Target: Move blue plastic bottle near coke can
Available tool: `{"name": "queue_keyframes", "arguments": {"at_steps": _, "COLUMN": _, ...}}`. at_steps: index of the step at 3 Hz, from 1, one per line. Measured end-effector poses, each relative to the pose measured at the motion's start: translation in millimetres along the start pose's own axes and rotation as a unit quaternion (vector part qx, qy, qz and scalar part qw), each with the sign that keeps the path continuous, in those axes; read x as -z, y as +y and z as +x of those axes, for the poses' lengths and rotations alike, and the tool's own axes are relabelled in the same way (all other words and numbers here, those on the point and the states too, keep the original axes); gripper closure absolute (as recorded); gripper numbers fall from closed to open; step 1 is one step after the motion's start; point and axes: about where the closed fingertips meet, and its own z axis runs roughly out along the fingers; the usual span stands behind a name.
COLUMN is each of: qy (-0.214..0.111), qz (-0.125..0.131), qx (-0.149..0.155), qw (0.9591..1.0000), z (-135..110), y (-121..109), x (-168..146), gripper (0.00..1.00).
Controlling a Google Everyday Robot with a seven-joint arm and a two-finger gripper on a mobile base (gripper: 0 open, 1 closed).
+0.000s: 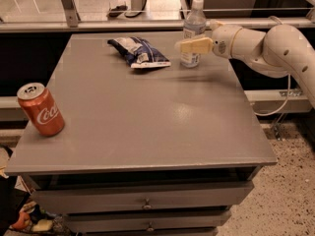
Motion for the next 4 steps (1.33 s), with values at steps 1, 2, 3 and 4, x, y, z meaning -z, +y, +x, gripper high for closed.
{"name": "queue_keyframes", "arguments": {"at_steps": 1, "qy": 0.000, "qz": -0.002, "qx": -0.001, "qw": 1.0000, "z": 0.4, "y": 1.9, "x": -2.8, "gripper": 0.15}}
{"name": "queue_keyframes", "arguments": {"at_steps": 2, "qy": 0.000, "qz": -0.005, "qx": -0.001, "qw": 1.0000, "z": 0.4, "y": 3.9, "x": -5.3, "gripper": 0.39}}
{"name": "queue_keyframes", "arguments": {"at_steps": 3, "qy": 0.000, "qz": -0.007, "qx": -0.001, "qw": 1.0000, "z": 0.5, "y": 6.0, "x": -7.8, "gripper": 0.62}}
{"name": "queue_keyframes", "arguments": {"at_steps": 4, "qy": 0.000, "qz": -0.010, "qx": -0.001, "qw": 0.9999, "z": 0.5, "y": 8.6, "x": -11.1, "gripper": 0.93}}
